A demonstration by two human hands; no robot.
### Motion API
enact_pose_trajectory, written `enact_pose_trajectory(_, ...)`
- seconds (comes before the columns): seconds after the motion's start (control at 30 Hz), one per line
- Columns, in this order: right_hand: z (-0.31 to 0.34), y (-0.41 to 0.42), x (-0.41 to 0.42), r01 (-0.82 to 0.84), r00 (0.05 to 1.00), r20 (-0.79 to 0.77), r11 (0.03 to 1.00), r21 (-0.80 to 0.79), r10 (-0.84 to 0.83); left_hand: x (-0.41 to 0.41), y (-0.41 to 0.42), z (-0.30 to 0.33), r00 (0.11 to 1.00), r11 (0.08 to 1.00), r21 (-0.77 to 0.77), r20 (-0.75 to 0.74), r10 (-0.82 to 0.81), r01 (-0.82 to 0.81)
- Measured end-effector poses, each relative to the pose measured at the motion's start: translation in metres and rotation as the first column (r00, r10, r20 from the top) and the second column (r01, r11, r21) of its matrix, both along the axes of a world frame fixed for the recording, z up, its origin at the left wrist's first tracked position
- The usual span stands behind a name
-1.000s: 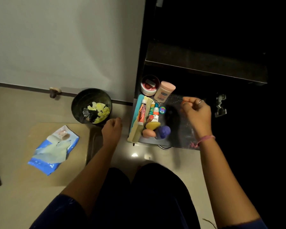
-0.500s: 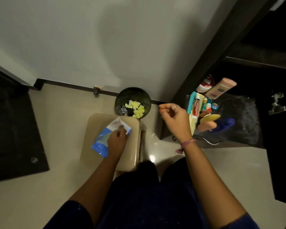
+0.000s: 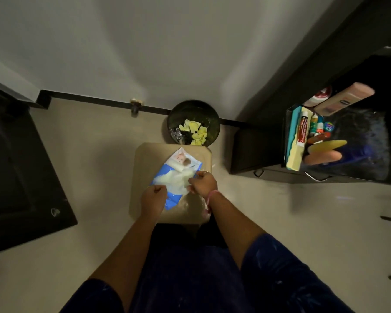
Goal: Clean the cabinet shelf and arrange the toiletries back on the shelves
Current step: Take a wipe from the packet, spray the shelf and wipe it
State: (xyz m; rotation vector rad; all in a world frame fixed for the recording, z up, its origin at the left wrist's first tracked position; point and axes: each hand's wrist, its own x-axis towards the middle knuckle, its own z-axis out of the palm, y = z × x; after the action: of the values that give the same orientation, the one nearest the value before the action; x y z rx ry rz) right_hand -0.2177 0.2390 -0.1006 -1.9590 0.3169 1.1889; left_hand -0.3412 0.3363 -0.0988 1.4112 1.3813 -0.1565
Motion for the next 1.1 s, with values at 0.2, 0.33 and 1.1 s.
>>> enact_pose_trajectory(0.2,-0.029,0.012,-0.013,0.018,0.998,0.063,0.997,-0.075,-0.014,-0.003,0.016,-0.020,0.999,0.997,-0.061,0.028,0.043,-0.041)
enact_pose_trajectory(0.33,-0.041,0.021,-0.008,0.135,0.991,-0.006,0.990,-0.048,-0.136,-0.005,0.022,-0.029,0.998,0.997,-0.058,0.016,0.055,-0.054)
enact_pose_trajectory(1.1,0.059,-0.027,-0.005,-0.034,0.997,-0.054,0.943,0.330,0.055,0.014,0.025,0.034,0.978,0.975,-0.213,0.206,-0.025,0.070)
